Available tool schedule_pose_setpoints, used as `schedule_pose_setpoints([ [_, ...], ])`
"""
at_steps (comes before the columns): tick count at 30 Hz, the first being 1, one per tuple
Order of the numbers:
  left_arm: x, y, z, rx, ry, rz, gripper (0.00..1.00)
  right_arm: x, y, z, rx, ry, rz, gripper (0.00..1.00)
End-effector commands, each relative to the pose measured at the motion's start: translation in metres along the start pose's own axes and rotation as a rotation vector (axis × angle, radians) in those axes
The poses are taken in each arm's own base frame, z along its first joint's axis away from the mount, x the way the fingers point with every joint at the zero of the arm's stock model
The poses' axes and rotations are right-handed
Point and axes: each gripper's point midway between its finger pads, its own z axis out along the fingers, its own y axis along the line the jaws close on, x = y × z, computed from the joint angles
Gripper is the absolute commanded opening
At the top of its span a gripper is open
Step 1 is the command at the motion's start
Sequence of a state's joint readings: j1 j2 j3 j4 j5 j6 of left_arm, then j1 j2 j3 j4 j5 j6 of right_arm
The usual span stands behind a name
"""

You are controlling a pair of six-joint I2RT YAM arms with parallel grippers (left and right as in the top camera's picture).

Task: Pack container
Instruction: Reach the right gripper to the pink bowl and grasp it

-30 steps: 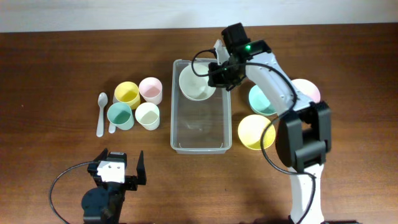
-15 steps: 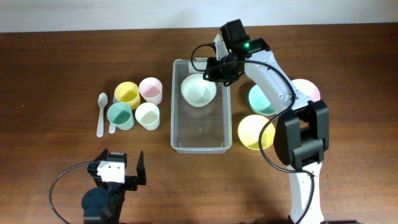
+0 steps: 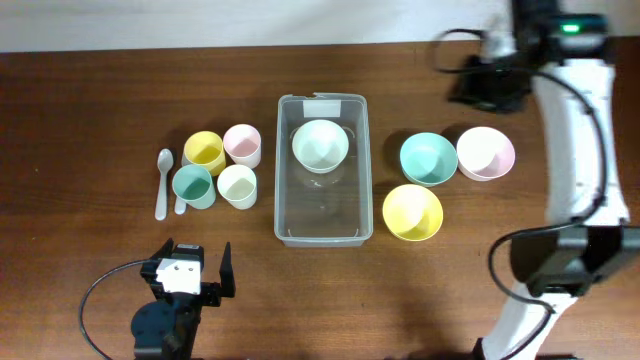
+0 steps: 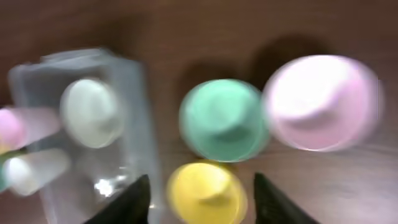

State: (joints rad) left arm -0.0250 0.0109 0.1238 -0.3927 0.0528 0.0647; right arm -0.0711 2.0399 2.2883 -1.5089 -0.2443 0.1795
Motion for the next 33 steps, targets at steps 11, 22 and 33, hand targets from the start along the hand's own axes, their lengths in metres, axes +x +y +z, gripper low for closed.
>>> schedule_pose_setpoints([
  [11,0.001,0.001,0.000,-0.002,-0.003,0.011,1.00,0.052,-0.179,0.116,0.155,0.149,0.347,0.61],
  [22,0.001,0.001,0.000,-0.002,-0.003,0.011,1.00,0.065,-0.172,0.159,-0.013,0.115,0.392,0.46],
  [33,0.001,0.001,0.000,-0.002,-0.003,0.011,1.00,0.068,-0.194,0.168,-0.002,0.066,0.536,0.04],
])
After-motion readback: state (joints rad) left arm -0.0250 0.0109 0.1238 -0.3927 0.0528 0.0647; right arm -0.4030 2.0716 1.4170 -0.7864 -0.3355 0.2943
